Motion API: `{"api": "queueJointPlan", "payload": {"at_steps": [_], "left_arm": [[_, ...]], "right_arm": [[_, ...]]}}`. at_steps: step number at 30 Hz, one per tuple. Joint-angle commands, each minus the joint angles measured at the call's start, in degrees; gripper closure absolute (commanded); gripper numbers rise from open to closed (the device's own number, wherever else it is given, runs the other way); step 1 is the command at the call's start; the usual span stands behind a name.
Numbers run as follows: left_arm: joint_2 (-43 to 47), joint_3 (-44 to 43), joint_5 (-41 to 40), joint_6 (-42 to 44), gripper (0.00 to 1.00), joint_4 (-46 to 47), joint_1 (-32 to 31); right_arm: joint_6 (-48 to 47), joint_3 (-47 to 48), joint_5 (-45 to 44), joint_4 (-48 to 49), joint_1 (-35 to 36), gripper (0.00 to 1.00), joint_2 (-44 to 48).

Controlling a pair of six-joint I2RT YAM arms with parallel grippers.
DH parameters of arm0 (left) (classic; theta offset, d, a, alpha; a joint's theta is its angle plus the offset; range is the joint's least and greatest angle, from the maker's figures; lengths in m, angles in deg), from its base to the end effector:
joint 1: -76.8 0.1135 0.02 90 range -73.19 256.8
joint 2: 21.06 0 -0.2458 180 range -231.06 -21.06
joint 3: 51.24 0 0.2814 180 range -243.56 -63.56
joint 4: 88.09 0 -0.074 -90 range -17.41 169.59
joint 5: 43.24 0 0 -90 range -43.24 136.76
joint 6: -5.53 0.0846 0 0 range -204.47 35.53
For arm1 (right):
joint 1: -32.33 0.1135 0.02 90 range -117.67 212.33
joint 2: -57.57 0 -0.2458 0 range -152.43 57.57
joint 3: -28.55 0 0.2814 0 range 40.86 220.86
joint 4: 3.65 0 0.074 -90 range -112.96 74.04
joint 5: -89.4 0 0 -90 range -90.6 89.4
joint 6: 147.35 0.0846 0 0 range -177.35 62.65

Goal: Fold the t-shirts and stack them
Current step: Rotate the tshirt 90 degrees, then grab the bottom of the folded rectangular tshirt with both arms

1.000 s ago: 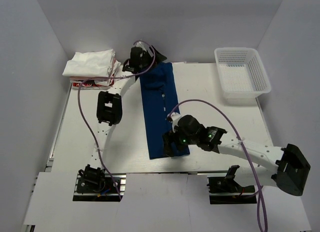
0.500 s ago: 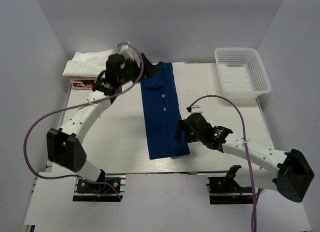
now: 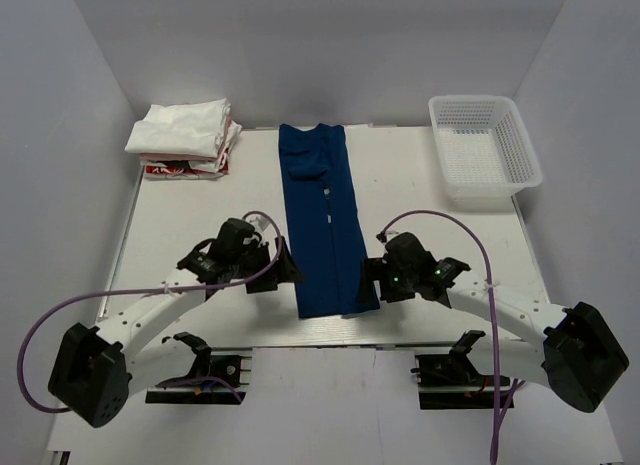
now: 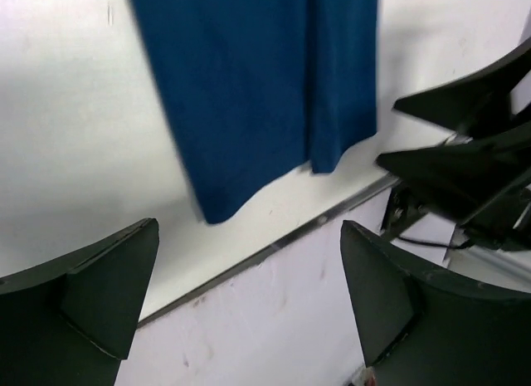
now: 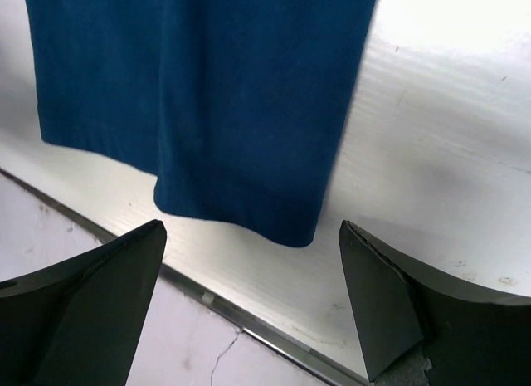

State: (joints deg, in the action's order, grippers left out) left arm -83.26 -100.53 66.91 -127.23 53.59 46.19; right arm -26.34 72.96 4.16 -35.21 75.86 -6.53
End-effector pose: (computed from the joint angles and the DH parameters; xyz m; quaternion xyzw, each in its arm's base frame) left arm 0.2225 -0.1655 0.1484 -0.0406 0.9297 -0.3276 0.1635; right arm 0.1958 0.1956 0.1163 -0.1165 0.9354 0.2319 0.2401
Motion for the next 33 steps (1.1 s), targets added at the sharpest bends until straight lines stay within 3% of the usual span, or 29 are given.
{"api": "queueJointPlan", "payload": {"at_steps": [1, 9, 10, 13, 16, 17, 19, 22, 23, 25, 26, 29, 33], "left_arm": [[0.5, 6.5, 3.2, -2.8, 0.0, 2.0, -1.7], [-9.4, 7.8, 3.8, -3.3, 0.05, 7.5, -7.4], [-11.8, 7.8, 3.8, -3.3, 0.17, 8.6, -7.4], [-15.4, 7.3, 3.8, -2.8, 0.26, 9.8, -8.0], [-19.0, 7.3, 4.5, -3.3, 0.44, 11.7, -8.5], [-20.1, 7.3, 4.5, -3.3, 0.55, 11.7, -8.5], [-20.1, 7.3, 4.5, -3.3, 0.63, 11.0, -9.1], [-20.6, 6.7, 1.8, -3.3, 0.81, 10.3, -9.1], [-20.6, 6.7, 1.2, -3.3, 0.9, 10.3, -9.1], [-21.7, 5.6, 1.2, -3.3, 1.0, 10.3, -9.1], [-21.7, 5.6, 1.2, -3.3, 1.0, 9.7, -9.1], [-21.7, 4.9, 1.2, -3.3, 1.0, 9.7, -9.1], [-18.6, 4.7, 2.1, -2.8, 1.0, 10.2, -9.1]], "right_arm": [[-1.0, -1.2, 4.4, 1.4, -1.0, 0.1, 0.2], [1.5, -3.0, 6.2, 3.7, -2.8, 0.1, -0.2], [2.0, -3.6, 6.5, 4.0, -2.8, 0.1, -0.3], [3.4, -4.8, 6.4, 5.4, -3.7, 0.1, -0.9], [4.9, -6.7, 7.7, 7.6, -4.2, 0.1, -0.9], [5.5, -7.1, 8.1, 7.7, -4.7, 0.1, -0.9], [5.6, -8.2, 8.7, 8.9, -5.1, 0.12, -0.9], [5.6, -8.5, 8.9, 9.1, -5.6, 0.22, -1.3], [5.6, -8.5, 9.1, 9.1, -5.6, 0.35, -1.4], [5.8, -8.4, 9.2, 8.5, -6.2, 0.52, -1.6], [5.6, -8.3, 9.0, 7.9, -6.2, 0.62, -1.6], [5.8, -8.3, 9.0, 6.5, -6.4, 0.75, -0.7], [4.2, -7.9, 8.5, 8.8, -6.4, 1.0, 0.9]]}}
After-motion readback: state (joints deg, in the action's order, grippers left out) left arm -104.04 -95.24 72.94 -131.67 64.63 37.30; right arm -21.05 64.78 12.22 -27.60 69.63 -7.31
